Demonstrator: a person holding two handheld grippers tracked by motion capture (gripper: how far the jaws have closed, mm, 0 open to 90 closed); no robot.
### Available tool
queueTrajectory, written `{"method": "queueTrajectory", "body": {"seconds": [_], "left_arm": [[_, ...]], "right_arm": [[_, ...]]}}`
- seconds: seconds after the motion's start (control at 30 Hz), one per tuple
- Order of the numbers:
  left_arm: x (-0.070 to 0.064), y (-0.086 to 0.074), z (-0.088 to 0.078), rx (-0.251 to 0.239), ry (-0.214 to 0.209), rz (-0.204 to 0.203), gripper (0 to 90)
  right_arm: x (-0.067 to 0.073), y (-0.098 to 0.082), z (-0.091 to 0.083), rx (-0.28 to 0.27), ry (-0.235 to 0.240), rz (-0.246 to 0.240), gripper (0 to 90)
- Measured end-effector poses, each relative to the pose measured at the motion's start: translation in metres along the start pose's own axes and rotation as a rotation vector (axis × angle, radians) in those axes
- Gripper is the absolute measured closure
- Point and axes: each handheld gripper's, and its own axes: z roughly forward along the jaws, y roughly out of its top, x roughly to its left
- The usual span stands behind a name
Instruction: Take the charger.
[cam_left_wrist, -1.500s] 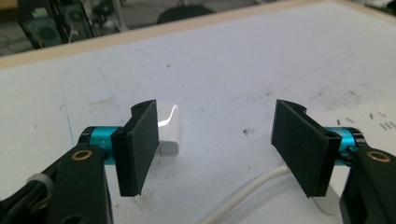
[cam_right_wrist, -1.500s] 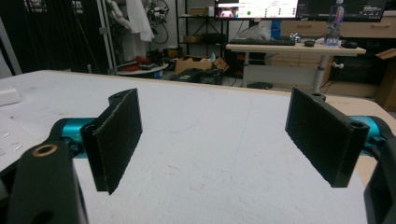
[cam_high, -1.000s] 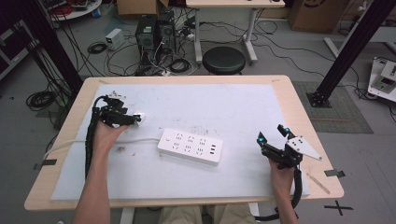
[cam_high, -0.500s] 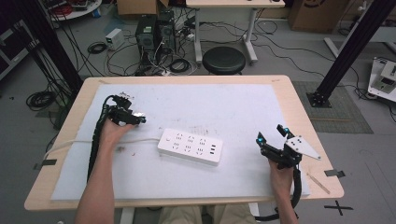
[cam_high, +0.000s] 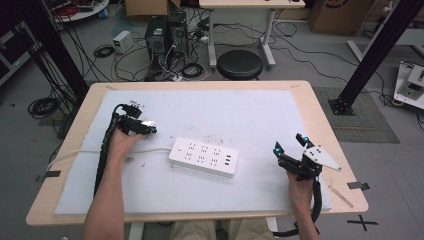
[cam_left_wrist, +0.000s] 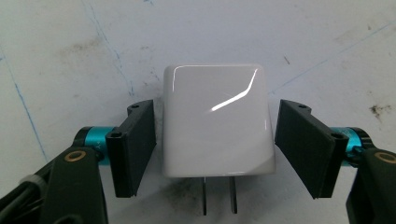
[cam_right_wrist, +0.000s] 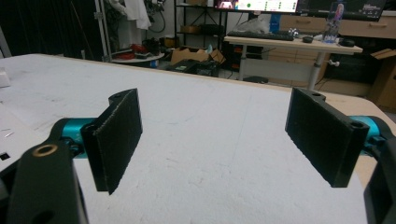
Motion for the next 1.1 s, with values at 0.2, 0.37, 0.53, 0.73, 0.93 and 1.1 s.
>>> {"method": "queueTrajectory", "body": {"seconds": [0.2, 0.37, 0.53, 0.73, 0.93, 1.1], "left_arm": [[-0.0016, -0.0001, 0.0017, -0.005, 0.013, 0.022, 32.1], [-0.0009, -0.0005, 0.0010, -0.011, 0.021, 0.024, 38.0], [-0.0018, -0.0032, -0.0002, -0.031, 0.031, 0.030, 42.4], [-0.0024, -0.0040, -0.0004, -0.036, 0.034, 0.025, 42.5], [-0.0022, -0.0041, -0.0003, -0.038, 0.031, 0.019, 42.5], [-0.0046, -0.0035, -0.0005, -0.037, 0.047, 0.031, 42.5]], "right_arm": [[0.0008, 0.0000, 0.0002, 0.004, -0.001, -0.001, 19.3], [0.0006, 0.0000, 0.0001, 0.006, -0.002, -0.002, 19.3], [0.0008, 0.0000, -0.0002, 0.007, 0.000, 0.008, 19.3], [-0.0001, 0.0000, -0.0001, 0.004, 0.001, 0.004, 19.3], [-0.0008, -0.0002, -0.0013, -0.005, 0.004, 0.026, 19.3], [-0.0032, -0.0004, -0.0023, -0.018, 0.009, 0.047, 19.3]]}}
